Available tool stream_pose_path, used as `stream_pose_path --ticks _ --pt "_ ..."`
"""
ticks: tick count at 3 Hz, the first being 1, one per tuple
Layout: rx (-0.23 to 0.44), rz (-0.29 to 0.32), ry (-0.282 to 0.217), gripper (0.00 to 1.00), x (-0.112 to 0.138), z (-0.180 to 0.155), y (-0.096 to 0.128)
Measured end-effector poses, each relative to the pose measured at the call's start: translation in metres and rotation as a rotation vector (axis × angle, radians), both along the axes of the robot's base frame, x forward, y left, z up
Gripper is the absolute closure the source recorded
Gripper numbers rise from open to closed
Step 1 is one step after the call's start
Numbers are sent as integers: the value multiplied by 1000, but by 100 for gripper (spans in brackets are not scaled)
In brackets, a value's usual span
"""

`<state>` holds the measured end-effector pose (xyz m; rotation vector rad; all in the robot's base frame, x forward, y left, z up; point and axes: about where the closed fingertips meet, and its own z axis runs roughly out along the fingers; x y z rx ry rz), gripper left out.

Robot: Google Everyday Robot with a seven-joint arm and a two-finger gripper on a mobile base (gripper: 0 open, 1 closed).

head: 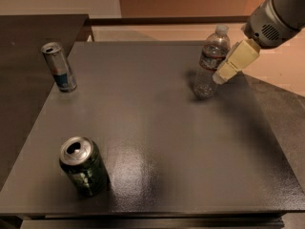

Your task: Move water bottle near green can

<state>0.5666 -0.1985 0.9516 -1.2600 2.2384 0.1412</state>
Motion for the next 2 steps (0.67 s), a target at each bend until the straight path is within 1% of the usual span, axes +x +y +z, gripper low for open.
stream_pose_path --ticks 1,2 --pt "70 -8 10 0 10 -3 9" --pt "118 -7 13 0 16 -4 16"
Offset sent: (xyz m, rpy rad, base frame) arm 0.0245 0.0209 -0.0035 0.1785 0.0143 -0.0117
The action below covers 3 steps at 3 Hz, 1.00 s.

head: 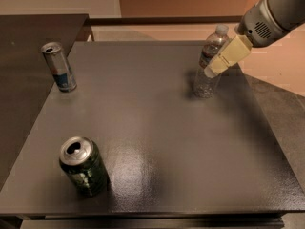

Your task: Move water bottle near green can

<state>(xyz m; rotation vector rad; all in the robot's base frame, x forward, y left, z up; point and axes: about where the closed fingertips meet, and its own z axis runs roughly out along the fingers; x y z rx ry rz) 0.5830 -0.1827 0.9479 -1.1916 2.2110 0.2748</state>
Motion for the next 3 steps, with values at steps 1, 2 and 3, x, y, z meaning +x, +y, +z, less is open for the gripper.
stream_pose_path --ticks 1,2,3 --pt "37 -4 6 18 4 -1 4" --pt "62 -8 2 41 6 0 4" --pt "85 1 0 65 3 5 4"
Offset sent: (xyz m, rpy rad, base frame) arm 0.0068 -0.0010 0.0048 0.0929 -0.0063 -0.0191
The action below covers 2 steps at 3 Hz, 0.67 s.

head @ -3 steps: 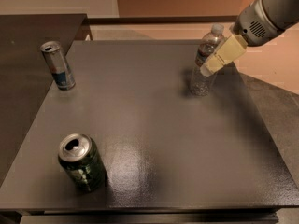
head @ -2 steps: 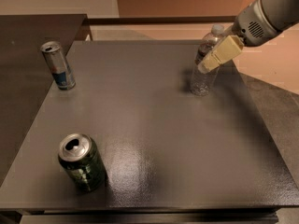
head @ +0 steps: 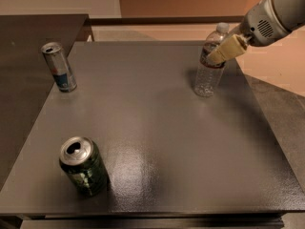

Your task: Move water bottle near green can

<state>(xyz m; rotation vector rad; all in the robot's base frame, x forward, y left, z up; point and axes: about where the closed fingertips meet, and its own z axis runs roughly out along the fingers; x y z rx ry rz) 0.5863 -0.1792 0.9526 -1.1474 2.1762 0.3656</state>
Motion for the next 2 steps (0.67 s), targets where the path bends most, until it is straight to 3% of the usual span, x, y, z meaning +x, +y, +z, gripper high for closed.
stream_pose_path --ticks 1,2 --pt "34 36 3 88 -5 9 6" --pt "86 114 0 100 -19 27 20"
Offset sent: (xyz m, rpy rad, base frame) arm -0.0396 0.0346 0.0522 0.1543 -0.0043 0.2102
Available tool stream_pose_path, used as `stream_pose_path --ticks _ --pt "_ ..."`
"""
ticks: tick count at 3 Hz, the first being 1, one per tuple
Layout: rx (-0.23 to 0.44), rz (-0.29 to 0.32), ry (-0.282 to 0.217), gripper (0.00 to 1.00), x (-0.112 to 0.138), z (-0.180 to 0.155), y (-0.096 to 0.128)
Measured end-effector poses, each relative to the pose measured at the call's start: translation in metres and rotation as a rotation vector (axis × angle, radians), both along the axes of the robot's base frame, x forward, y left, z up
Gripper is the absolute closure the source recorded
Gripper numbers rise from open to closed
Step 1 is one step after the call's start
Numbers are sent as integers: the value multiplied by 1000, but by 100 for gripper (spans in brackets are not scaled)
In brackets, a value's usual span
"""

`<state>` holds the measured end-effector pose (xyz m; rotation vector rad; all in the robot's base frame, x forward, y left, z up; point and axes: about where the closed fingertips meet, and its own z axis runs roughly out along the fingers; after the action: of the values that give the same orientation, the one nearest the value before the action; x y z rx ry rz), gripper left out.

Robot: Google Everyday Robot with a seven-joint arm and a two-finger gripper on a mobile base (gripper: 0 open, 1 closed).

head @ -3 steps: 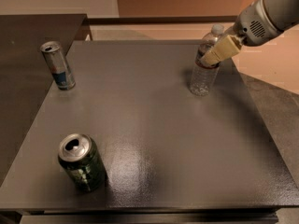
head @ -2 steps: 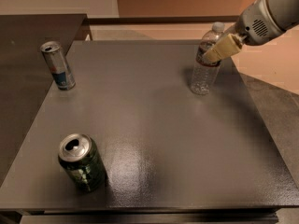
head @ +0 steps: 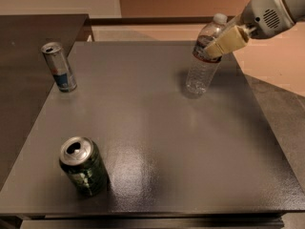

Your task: Move water bottle near green can

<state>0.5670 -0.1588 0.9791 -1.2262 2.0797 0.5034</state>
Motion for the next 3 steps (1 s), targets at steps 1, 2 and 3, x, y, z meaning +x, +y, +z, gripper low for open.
stream_pose_path --ticks 1,2,3 --pt "39 118 -4 100 -25 17 21" --pt "45 229 -10 100 -51 26 40" --pt "34 313 -13 100 -74 26 53"
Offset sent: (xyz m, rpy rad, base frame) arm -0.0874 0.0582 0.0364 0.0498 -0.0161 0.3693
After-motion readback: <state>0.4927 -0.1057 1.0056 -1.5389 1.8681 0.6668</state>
